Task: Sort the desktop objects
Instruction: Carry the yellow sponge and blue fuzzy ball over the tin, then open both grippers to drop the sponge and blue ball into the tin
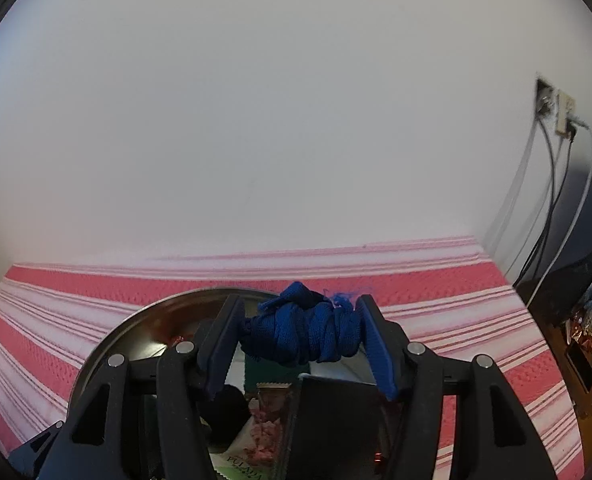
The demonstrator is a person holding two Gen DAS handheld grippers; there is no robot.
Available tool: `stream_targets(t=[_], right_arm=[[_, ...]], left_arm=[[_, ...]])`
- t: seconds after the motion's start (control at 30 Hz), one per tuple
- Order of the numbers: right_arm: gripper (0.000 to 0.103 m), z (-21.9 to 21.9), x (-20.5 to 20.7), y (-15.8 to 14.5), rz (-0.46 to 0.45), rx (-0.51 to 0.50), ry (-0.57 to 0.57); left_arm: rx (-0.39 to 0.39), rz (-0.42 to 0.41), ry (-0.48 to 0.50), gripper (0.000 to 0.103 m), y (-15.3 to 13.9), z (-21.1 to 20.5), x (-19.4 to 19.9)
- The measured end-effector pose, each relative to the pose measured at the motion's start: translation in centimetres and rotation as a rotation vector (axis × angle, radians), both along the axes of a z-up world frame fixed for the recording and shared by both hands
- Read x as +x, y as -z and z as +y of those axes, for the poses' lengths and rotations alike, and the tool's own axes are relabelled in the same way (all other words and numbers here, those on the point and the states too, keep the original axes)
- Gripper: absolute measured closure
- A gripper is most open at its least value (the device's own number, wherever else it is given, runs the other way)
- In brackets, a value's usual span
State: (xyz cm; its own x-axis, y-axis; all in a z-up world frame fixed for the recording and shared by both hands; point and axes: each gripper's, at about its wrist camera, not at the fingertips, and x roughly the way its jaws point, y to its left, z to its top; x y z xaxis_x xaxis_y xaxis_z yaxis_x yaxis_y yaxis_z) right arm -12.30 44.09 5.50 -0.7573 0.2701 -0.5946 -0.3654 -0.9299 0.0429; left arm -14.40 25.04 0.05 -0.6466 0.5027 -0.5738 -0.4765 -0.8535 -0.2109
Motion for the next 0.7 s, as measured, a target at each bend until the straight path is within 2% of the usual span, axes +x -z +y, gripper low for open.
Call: stream_targets(t=[0.4, 0.47, 0.5, 0.53, 0.57, 0.6, 0.63, 0.67, 0.7], right_arm=[[0.042, 0.2, -3.4, 2.5, -0.16, -0.127, -0.067], [0.041, 0.0, -3.3, 2.4, -0.177, -0.101, -0.06], [0.041, -0.1, -2.9, 2.2, -0.172, -0.094, -0.048], [0.041, 0.1, -2.5, 2.0, -0.162, -0.099, -0.042], [0.041, 0.1, -1.9, 1.7, -0.148, -0.102, -0.036], [0.038, 0.3, -1.3, 1.3, -0.127, -0.104, -0.026], [0.03, 0.4, -0.5, 0.8, -0.099, -0.108, -0.017], [0.027, 0.3, 0.2, 0.3, -0.076, -0.106, -0.008], [0.024, 0.3, 1.2, -0.3, -0.046, -0.093, 0.006]], left_arm=[[-0.008, -0.02, 0.02, 0.075, 0.1, -0.4, 0.2], [-0.017, -0.055, 0.026, 0.067, 0.4, -0.4, 0.0], [-0.017, -0.059, 0.021, 0.048, 0.3, -0.5, 0.1], [-0.018, -0.052, 0.005, 0.035, 0.1, -0.7, 0.2], [-0.021, -0.038, -0.02, 0.028, -0.1, -1.0, 0.4], [-0.018, -0.02, -0.047, 0.016, -0.3, -1.3, 0.6], [-0.012, -0.011, -0.06, 0.005, -0.5, -1.5, 0.7], [0.001, -0.004, -0.068, 0.001, -0.7, -1.8, 0.9], [0.014, -0.001, -0.069, 0.001, -0.9, -1.9, 1.0]])
